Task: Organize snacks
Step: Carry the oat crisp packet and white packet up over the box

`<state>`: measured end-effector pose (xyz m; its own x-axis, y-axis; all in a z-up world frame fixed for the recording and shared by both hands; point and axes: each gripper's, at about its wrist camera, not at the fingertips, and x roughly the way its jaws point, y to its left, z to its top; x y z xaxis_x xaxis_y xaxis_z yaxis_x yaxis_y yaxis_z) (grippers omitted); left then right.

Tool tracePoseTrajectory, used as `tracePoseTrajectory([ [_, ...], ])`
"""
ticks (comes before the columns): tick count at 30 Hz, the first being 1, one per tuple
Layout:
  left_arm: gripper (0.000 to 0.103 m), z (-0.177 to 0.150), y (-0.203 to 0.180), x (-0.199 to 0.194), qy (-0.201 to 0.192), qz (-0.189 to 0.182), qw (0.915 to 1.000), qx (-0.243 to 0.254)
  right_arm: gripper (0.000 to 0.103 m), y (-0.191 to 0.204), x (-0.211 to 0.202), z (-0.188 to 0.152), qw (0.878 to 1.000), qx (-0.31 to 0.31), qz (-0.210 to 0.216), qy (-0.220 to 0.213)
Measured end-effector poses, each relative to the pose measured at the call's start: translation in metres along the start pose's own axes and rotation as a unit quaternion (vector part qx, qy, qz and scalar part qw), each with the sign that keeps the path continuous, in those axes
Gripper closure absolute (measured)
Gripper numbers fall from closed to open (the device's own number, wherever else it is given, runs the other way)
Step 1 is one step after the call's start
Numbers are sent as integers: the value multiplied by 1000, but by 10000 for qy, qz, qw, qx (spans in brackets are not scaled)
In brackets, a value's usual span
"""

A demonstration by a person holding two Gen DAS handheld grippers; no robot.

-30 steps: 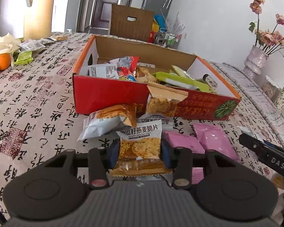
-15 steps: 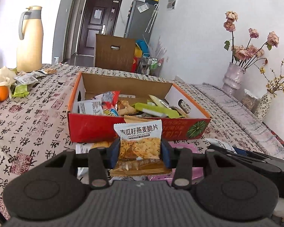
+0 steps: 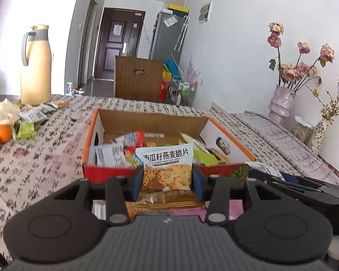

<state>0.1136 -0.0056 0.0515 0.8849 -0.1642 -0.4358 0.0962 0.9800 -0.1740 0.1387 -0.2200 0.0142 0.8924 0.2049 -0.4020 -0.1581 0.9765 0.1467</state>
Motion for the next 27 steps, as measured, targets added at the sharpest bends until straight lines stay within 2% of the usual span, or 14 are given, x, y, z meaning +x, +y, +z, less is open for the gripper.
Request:
tracePoseTrajectory([
  [14,58,46,0,30,-343,177,9988,309,59,19,49,50,9988,-352,139,-314],
  [27,58,73,9,72,-397,308,9986,157,58,30,96,77,9983,-321,298,-393],
])
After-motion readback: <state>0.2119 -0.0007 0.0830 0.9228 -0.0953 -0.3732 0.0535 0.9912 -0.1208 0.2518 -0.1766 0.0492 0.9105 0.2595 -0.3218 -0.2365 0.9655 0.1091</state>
